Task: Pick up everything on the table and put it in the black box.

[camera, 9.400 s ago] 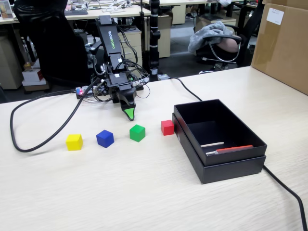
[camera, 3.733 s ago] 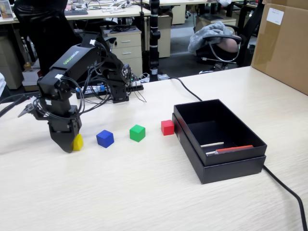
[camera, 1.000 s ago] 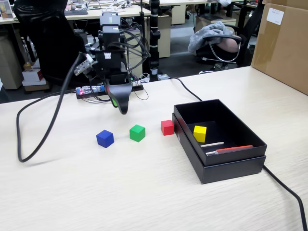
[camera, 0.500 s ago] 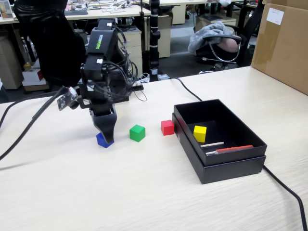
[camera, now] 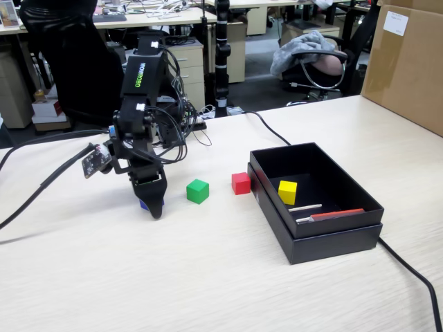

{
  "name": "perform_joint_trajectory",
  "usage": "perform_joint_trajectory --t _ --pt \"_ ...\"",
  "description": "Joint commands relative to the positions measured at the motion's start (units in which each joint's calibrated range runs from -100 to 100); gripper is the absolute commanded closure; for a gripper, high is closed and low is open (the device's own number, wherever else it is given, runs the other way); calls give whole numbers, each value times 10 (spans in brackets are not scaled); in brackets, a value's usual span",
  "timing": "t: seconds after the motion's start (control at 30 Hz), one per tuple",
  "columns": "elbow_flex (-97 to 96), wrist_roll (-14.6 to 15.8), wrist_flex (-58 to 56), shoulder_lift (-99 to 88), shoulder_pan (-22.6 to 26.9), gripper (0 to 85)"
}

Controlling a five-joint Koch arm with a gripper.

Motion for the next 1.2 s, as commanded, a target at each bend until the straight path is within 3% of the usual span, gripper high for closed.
perform_joint_trajectory --t 0.0,0.13,0.5,0.6,0.77,1.17 --pt "36 2 6 -5 -5 626" --pt "54 7 8 -1 -7 753" --pt "100 28 8 -176 27 754" --pt "117 44 7 -235 57 754" --pt "147 93 8 -292 155 754" --pt "225 167 7 -211 273 754"
